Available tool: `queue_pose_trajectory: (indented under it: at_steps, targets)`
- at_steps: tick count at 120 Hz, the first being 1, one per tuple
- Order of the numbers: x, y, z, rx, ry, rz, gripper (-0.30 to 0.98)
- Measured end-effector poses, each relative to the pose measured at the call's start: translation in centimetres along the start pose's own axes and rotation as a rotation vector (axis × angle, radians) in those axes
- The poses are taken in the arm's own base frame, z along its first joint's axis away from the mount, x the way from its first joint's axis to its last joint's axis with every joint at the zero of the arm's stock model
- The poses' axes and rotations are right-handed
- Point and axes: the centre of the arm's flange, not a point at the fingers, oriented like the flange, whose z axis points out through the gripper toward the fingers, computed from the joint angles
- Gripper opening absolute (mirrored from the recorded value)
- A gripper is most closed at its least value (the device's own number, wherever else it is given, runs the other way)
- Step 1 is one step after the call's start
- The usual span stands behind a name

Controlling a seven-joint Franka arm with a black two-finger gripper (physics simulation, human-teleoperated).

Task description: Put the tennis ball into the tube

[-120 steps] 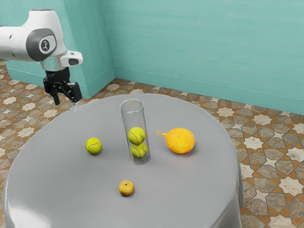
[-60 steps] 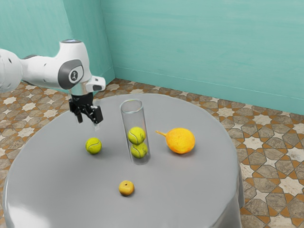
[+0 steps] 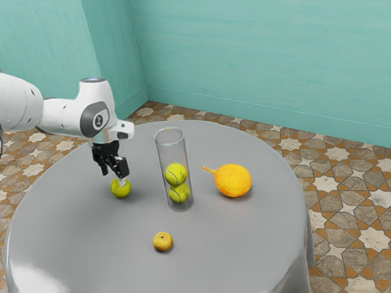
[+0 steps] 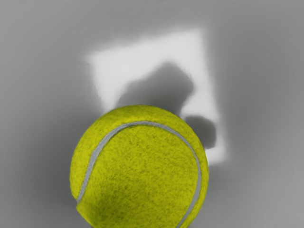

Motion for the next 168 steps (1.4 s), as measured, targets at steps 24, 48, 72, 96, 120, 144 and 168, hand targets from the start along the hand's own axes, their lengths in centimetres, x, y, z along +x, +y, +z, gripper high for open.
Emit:
queue_pose_trajectory:
  at_steps: [24, 48, 72, 96, 120, 144, 168]
  targets:
    - [0.7, -0.2, 2.5, 0.0, 0.006, 0.059, 0.69]
    - [1.1, -0.4, 4.5, -0.003, 0.014, 0.096, 0.69]
    - [1.2, -0.6, 4.5, -0.005, 0.036, 0.114, 0.51]
    - [1.0, -1.1, 4.5, -0.009, 0.045, 0.114, 0.35]
    - [0.8, -1.2, 2.9, -0.011, 0.054, 0.12, 0.34]
    - [-0.2, -0.6, -2.9, -0.014, 0.088, 0.134, 0.34]
    - [-1.5, 2.2, -9.7, -0.028, 0.122, 0.176, 0.34]
